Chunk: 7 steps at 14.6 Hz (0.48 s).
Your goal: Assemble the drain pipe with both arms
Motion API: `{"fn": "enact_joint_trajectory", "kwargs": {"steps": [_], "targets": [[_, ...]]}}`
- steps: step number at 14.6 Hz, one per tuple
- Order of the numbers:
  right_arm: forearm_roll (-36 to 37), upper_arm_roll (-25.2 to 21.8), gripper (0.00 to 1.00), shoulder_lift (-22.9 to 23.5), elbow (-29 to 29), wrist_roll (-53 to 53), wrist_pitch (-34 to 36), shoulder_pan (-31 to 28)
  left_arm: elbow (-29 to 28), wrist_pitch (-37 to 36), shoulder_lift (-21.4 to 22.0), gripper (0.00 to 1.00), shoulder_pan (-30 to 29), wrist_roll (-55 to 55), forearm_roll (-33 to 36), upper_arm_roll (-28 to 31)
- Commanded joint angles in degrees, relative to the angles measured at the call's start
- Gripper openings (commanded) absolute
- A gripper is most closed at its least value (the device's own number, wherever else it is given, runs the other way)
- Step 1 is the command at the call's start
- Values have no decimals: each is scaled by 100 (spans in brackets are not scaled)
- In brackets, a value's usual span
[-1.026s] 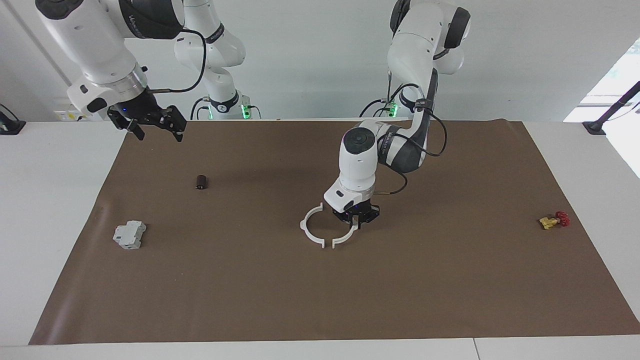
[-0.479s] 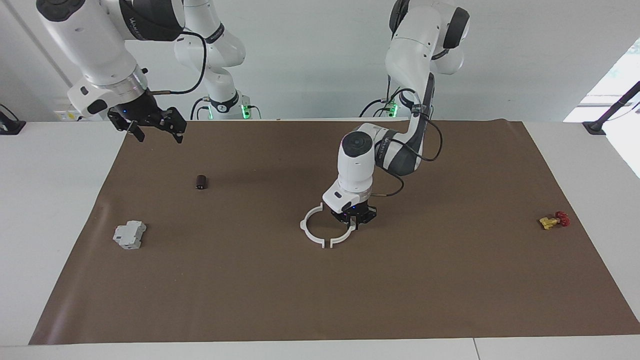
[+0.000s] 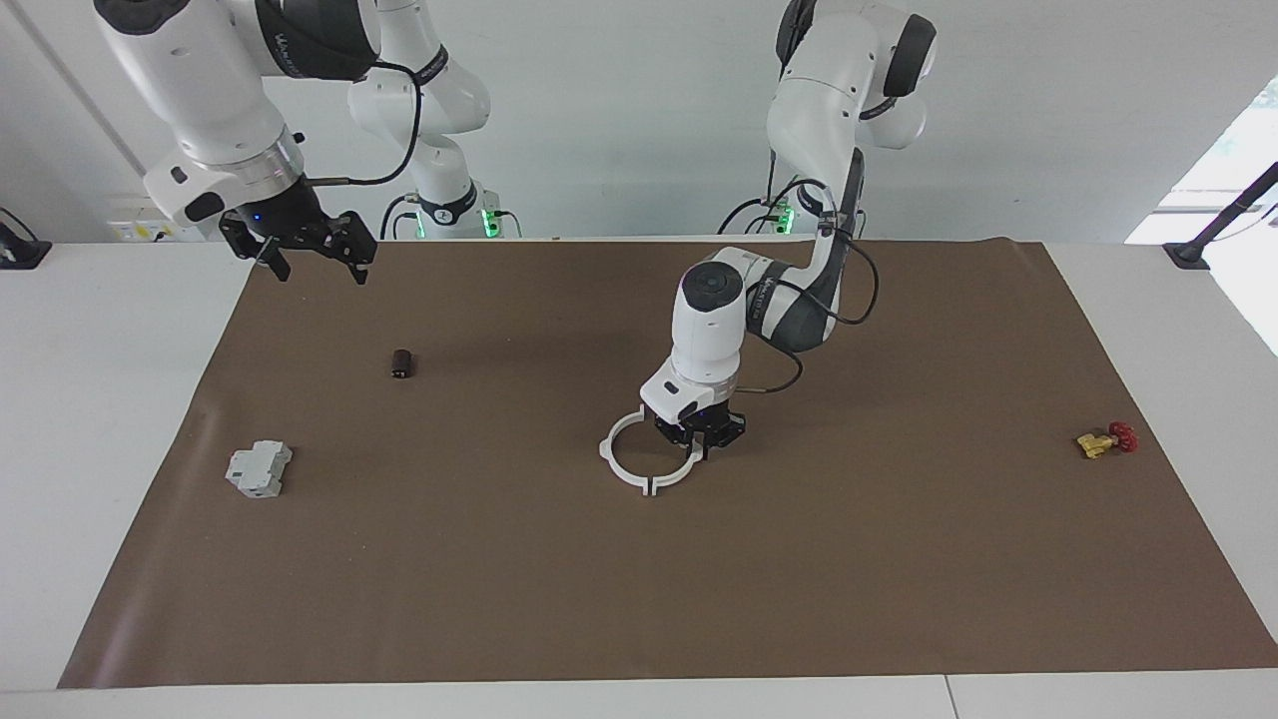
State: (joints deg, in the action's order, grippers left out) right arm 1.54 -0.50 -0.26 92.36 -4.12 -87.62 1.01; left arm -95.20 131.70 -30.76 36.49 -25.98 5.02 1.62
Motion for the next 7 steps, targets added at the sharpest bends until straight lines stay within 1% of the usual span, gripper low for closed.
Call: {"fn": "enact_joint_trajectory", "kwargs": {"steps": [1,7], "targets": [[4,-2,100,-53,142,166,-89,-57,-175,128,70,0,86,-65,-71,57],[-22,-2,100,-62,142,262,-71,-48,-175,5,97,0,174,-459,-186,66]]}}
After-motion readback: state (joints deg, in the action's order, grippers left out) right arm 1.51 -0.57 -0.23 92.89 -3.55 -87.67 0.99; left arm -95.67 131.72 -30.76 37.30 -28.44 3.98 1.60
